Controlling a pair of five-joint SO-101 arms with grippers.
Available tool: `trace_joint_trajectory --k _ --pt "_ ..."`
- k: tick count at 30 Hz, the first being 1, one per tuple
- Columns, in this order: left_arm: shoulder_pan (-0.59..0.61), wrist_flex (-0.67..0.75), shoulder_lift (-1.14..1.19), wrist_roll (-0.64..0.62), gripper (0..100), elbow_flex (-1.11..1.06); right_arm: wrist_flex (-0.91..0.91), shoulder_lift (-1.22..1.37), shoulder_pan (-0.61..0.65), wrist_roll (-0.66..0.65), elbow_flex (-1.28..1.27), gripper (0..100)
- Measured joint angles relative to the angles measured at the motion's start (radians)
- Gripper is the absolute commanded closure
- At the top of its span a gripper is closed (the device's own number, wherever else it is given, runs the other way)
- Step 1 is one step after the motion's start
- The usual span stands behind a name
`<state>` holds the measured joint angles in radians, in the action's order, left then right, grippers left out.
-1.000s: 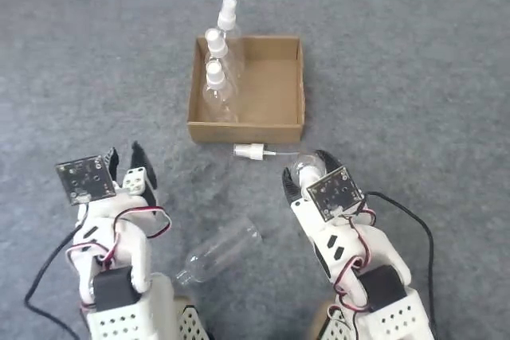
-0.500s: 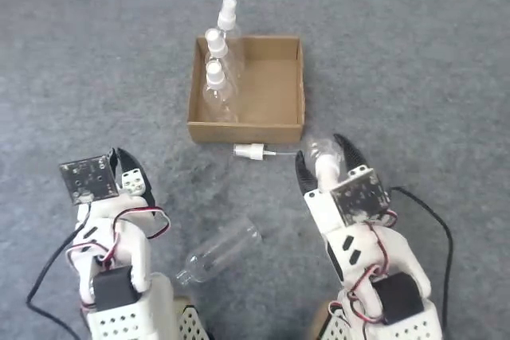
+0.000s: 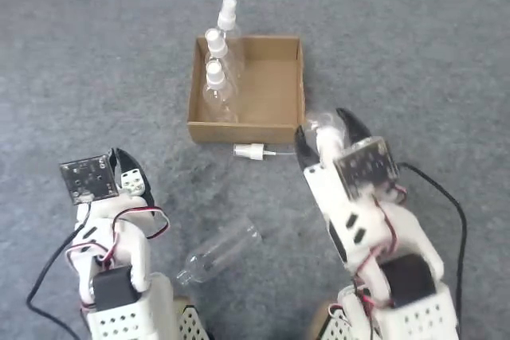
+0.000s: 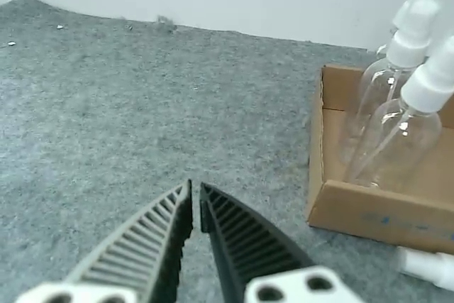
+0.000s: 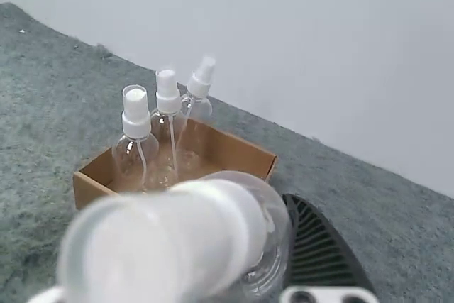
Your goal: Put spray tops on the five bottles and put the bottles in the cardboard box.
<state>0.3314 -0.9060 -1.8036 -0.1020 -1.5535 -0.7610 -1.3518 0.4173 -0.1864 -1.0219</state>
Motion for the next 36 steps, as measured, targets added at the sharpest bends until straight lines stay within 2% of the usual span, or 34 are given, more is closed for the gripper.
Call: trace_joint_trajectory --k 14,25,32,36 --pt "0.0 0.0 0.0 0.0 99 0.0 0.229 0.594 0.002 0.0 0.212 92.4" --pt "-0.002 0.0 0.0 0.0 99 0.0 0.265 1.073 0.0 0.0 0.526 92.4" --pt "-0.002 0.0 0.0 0.0 99 0.0 0.265 1.344 0.0 0.117 0.778 92.4" --pt "-0.002 0.0 0.0 0.0 99 -0.015 0.265 1.49 0.0 0.138 0.914 92.4"
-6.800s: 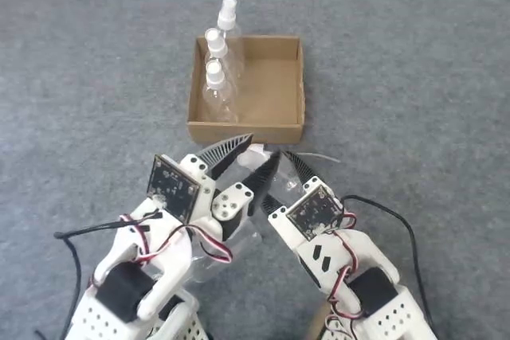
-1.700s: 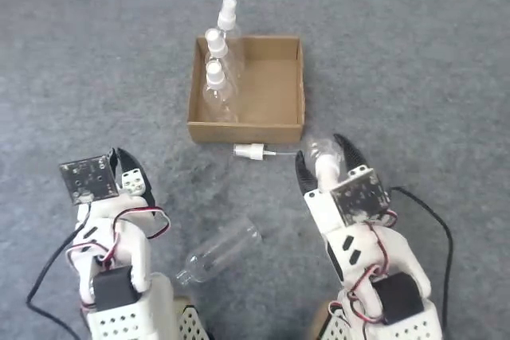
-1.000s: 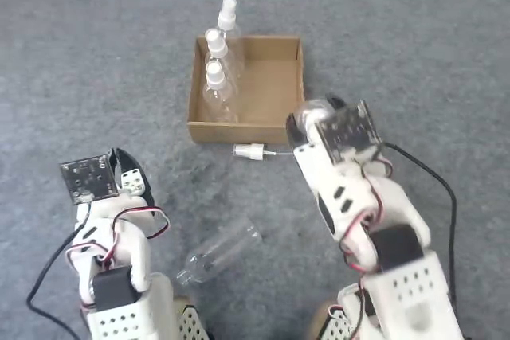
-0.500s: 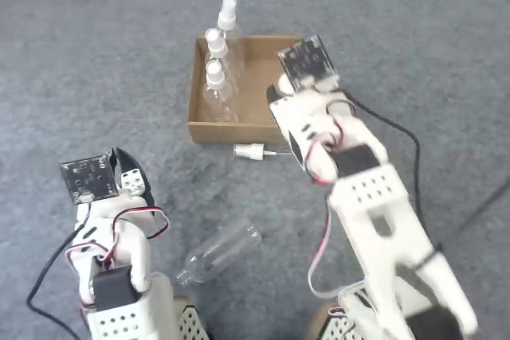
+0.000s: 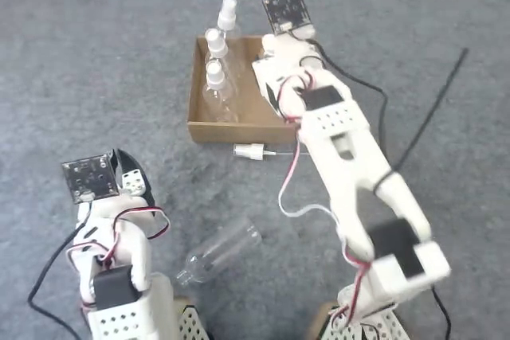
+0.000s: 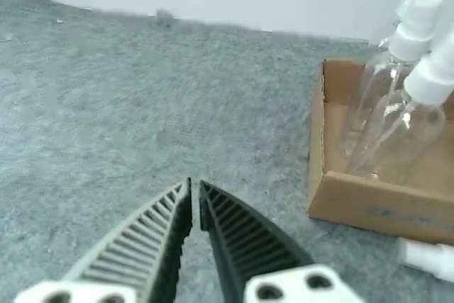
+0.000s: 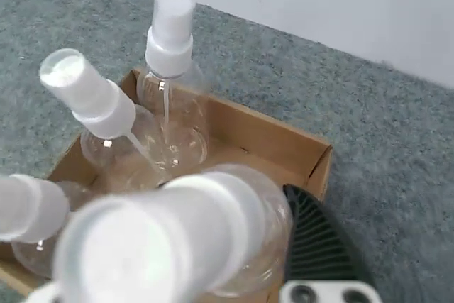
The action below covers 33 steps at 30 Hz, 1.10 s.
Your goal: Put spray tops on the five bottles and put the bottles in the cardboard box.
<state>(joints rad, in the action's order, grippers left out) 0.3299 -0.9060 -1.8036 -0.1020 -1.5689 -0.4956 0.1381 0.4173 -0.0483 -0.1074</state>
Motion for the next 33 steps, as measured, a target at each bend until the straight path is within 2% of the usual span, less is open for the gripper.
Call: trace_joint_trajectory --k 11,20,33 --pt "0.0 0.0 0.0 0.032 99 0.0 0.0 0.282 0.0 0.009 0.252 92.3" --pt "0.0 0.0 0.0 0.038 99 0.0 0.0 0.433 -0.043 0.152 0.404 92.3" --pt "0.0 0.0 0.0 0.038 99 0.0 0.002 0.47 -0.054 0.16 0.433 91.9"
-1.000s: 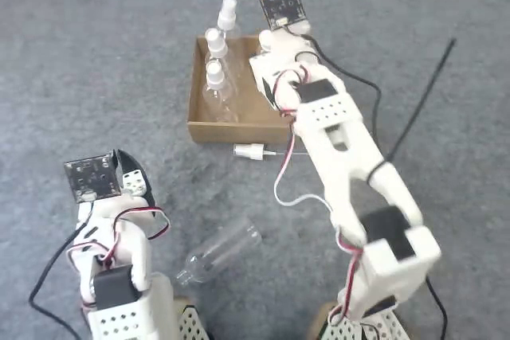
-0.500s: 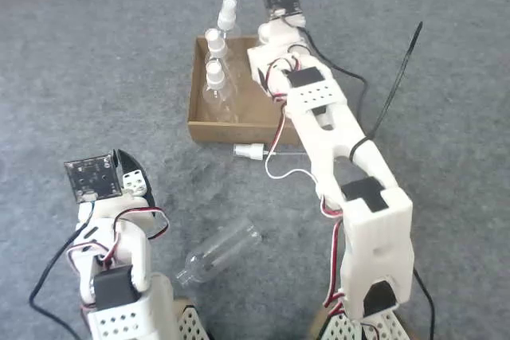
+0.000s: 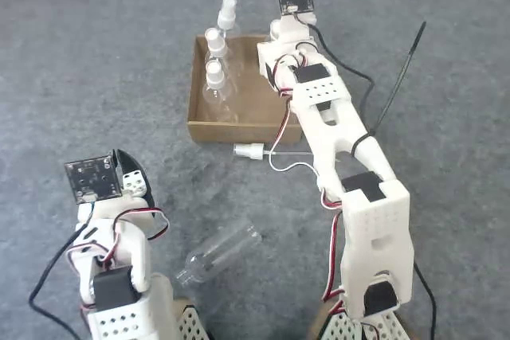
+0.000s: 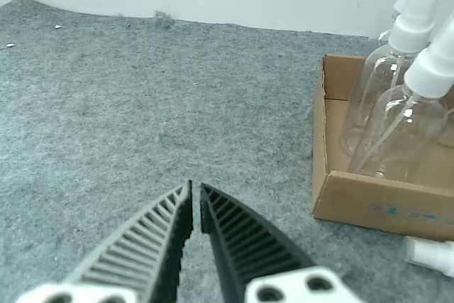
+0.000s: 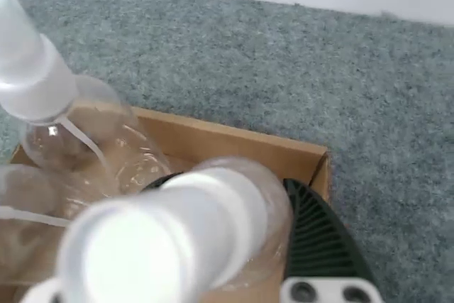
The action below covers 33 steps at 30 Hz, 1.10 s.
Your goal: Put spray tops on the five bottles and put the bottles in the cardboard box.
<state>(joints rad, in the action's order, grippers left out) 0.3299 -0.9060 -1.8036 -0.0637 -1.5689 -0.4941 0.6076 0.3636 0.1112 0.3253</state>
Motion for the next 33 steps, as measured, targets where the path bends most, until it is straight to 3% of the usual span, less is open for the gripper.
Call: trace_joint_trajectory --k 8,15,33 --pt "0.0 0.0 0.0 0.0 99 0.0 0.018 0.0 0.003 0.0 0.0 91.2" --pt "0.0 0.0 0.0 0.0 99 0.0 0.029 0.0 0.003 0.0 -0.003 78.9" --pt "0.0 0.0 0.0 0.003 99 0.0 0.032 0.0 0.003 0.002 -0.003 78.5"
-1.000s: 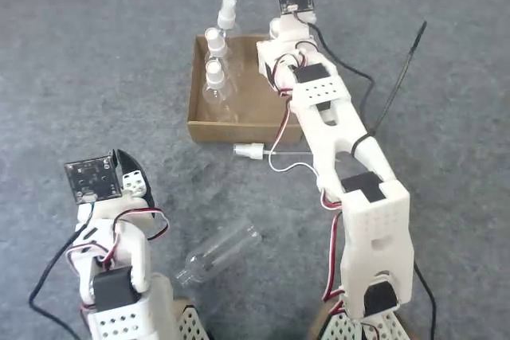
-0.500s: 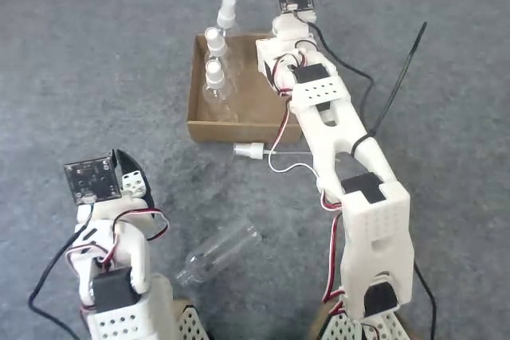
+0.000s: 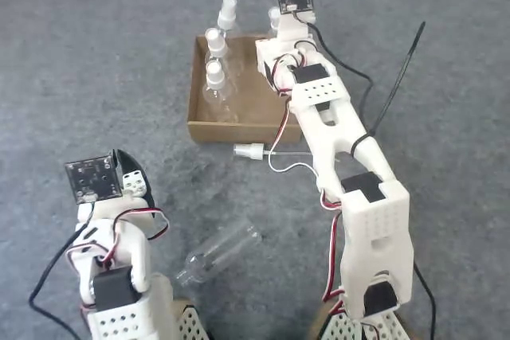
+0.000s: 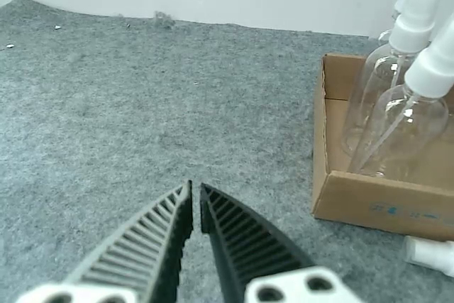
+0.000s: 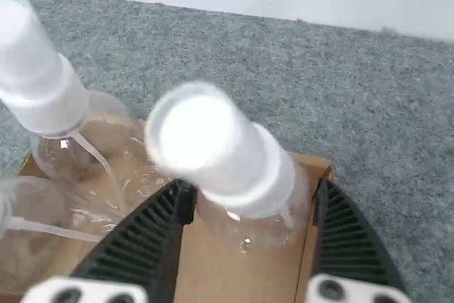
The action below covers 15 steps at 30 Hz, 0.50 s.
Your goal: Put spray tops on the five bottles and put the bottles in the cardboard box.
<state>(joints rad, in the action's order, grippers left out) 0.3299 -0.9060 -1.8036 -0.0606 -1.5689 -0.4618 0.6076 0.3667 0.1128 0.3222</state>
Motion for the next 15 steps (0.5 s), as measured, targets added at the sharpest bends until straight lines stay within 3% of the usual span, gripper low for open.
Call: trace_joint_trajectory --k 15 --pt "0.0 0.0 0.0 0.0 99 0.0 -0.075 -0.002 0.0 0.0 0.0 78.5"
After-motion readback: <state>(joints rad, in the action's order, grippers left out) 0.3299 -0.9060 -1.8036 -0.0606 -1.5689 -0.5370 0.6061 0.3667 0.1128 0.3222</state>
